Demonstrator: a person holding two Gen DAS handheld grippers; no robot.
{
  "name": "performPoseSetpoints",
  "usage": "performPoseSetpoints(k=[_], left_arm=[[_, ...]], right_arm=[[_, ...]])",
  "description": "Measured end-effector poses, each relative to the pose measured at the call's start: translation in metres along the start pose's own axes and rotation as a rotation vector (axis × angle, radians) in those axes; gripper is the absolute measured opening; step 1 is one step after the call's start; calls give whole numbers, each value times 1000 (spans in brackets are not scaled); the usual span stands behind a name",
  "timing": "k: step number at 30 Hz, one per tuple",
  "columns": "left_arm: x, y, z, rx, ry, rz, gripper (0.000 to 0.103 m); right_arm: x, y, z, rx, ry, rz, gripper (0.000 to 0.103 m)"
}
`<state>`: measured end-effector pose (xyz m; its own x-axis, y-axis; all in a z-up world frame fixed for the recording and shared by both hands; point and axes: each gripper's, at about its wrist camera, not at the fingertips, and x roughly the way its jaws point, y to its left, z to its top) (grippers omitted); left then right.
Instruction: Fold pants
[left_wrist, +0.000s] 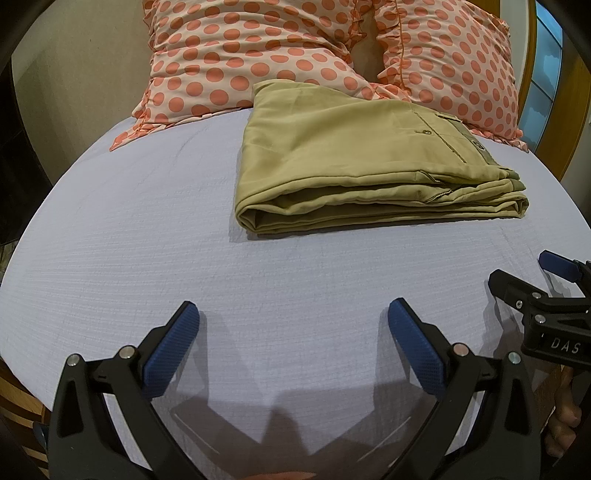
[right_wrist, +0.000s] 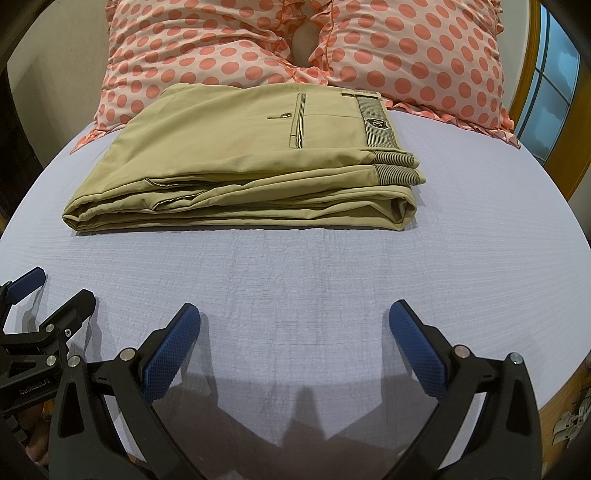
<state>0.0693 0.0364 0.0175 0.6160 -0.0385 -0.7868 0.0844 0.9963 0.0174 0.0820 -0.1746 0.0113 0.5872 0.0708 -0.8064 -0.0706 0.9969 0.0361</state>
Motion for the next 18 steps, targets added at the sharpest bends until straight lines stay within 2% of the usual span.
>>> performPoseSetpoints(k=[18], left_arm=[[0,1,-1,-1,-1,0,101]], right_arm=[[0,0,0,-1,0,1,102]])
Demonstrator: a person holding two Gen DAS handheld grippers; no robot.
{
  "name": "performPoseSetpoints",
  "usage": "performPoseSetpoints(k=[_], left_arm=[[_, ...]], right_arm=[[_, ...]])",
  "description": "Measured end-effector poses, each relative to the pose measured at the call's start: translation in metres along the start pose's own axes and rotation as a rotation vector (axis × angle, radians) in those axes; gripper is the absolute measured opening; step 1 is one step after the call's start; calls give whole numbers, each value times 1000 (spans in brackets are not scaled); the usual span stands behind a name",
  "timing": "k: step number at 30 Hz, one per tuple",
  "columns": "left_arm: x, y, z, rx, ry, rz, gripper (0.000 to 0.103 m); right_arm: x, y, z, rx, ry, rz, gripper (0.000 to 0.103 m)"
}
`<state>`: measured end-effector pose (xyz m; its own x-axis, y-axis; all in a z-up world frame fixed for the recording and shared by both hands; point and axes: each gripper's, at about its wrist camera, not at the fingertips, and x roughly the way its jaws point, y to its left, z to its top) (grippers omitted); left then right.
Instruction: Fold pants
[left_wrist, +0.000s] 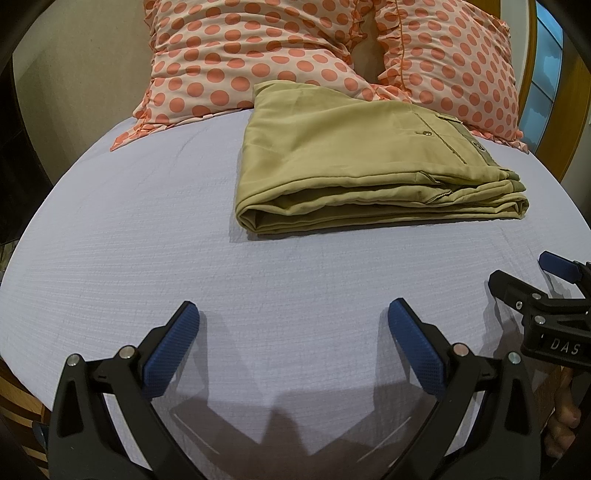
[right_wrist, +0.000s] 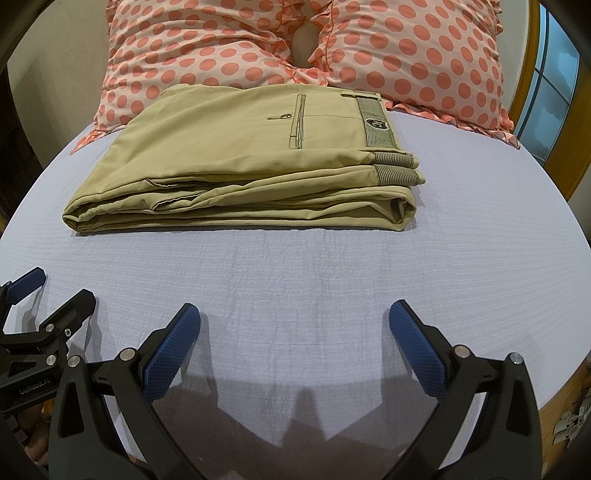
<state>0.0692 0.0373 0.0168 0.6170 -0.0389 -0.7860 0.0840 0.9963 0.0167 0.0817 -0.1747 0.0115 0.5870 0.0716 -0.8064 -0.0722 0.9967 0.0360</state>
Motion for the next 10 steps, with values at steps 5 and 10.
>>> performPoseSetpoints(k=[5,10], left_arm=[[0,1,0,-2,-6,0,101],[-1,-1,0,-3,-13,3,101]], right_arm=[[0,0,0,0,-1,0,102],[0,0,0,-1,0,1,102]])
